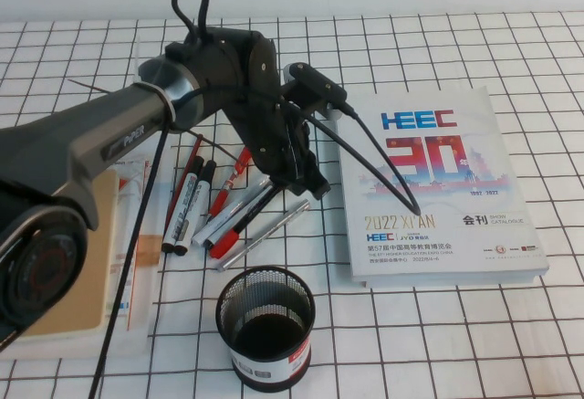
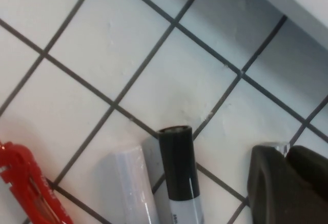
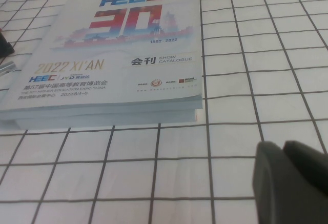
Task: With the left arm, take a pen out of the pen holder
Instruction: 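Take a marker out of the pen holder and lay it on the table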
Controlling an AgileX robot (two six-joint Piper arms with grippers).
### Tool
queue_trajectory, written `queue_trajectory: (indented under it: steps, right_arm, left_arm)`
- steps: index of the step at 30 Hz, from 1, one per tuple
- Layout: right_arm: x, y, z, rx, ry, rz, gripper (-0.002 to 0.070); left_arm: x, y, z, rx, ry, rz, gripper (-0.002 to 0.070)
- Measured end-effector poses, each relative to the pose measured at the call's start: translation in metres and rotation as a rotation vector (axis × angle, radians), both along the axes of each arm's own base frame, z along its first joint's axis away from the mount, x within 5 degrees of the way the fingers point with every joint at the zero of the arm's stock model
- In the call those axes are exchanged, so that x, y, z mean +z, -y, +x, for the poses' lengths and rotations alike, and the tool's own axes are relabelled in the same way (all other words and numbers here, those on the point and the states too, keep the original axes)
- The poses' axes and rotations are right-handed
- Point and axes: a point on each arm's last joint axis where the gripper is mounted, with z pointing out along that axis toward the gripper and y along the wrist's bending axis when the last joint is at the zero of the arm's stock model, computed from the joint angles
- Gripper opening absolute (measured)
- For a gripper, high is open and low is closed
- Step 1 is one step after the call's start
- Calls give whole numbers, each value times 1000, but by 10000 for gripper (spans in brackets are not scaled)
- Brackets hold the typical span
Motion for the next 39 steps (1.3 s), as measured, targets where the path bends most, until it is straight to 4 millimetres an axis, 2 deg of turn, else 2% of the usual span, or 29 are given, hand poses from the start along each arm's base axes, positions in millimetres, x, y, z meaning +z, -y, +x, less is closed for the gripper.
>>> queue_trajectory:
  steps: [4,12,17,20,23,26,30,34,37,39]
  right_arm:
    - [0,0,0,0,0,0,-15]
    - [0,0,0,0,0,0,-15]
    - [0,0,0,0,0,0,-15]
    - [0,0,0,0,0,0,-15]
    - [0,0,0,0,0,0,-15]
    - [0,0,0,0,0,0,-15]
    - [0,0,0,0,0,0,-15]
    - [0,0,0,0,0,0,-15]
    - [0,0,0,0,0,0,-15]
    - [0,0,0,0,0,0,-15]
  left_arm:
    - [0,0,0,1,-1,-2,36]
    - [0,-7,4,28,-11,-6,270]
    - [7,-15,5,74,-26,-12,305]
    - [24,-19,4,91,-11,-46,258]
    - [49,-24,-1,103,26,-87,106]
    - [73,-28,-7,108,62,-115,32]
    - [104,-35,-20,158,79,-156,6]
    - [146,-47,-41,195,163,-234,1]
    - [175,-61,-65,223,255,-313,0]
    - [183,-72,-84,246,284,-350,0]
